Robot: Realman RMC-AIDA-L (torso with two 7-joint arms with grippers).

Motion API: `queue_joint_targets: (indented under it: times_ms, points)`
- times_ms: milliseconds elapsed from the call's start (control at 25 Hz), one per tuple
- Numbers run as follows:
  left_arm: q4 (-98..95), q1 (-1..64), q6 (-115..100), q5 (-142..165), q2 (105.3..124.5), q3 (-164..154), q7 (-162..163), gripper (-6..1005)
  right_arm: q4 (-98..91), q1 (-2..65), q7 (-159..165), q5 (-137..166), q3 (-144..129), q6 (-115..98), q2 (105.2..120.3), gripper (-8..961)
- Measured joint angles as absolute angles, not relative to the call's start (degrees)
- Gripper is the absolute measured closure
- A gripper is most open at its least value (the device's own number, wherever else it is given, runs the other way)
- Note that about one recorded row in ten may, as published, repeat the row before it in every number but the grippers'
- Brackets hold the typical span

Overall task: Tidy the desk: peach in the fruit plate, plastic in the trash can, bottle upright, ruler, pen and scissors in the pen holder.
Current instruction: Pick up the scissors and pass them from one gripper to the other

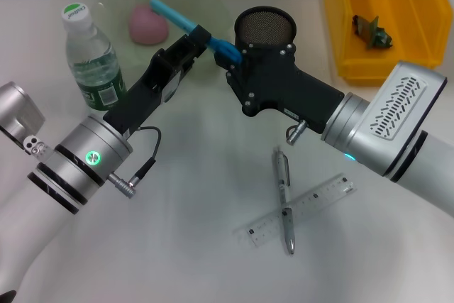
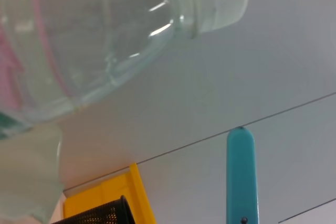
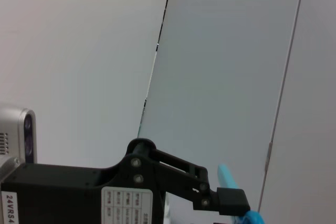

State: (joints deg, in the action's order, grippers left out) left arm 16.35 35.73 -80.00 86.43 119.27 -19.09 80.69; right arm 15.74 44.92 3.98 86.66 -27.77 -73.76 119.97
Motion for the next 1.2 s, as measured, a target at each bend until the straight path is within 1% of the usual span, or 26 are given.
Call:
queue_joint_targets:
  times_ms: [560, 840, 1040, 1200]
  points:
    - [15.71, 35.69, -81.03, 86.29, 119.26, -19.03, 77.46, 666, 15.5, 44.6, 3.96, 86.67, -27.68, -73.73, 119.98, 885]
    - [15.73, 35.87, -80.65, 86.31, 119.27, -19.03, 77.33, 406, 15.47, 44.45, 3.96, 86.67, -27.52, -73.73, 119.97, 884]
    - [15.73, 35.89, -80.04, 86.31, 119.27, -19.03, 77.31, 197, 15.47, 44.45, 3.96, 86.67, -27.51, -73.73, 119.97, 884]
    - [15.68, 35.69, -79.9, 86.32, 119.27, -18.68, 75.61, 197, 15.43, 44.28, 4.0, 86.67, -27.11, -73.78, 119.97, 885]
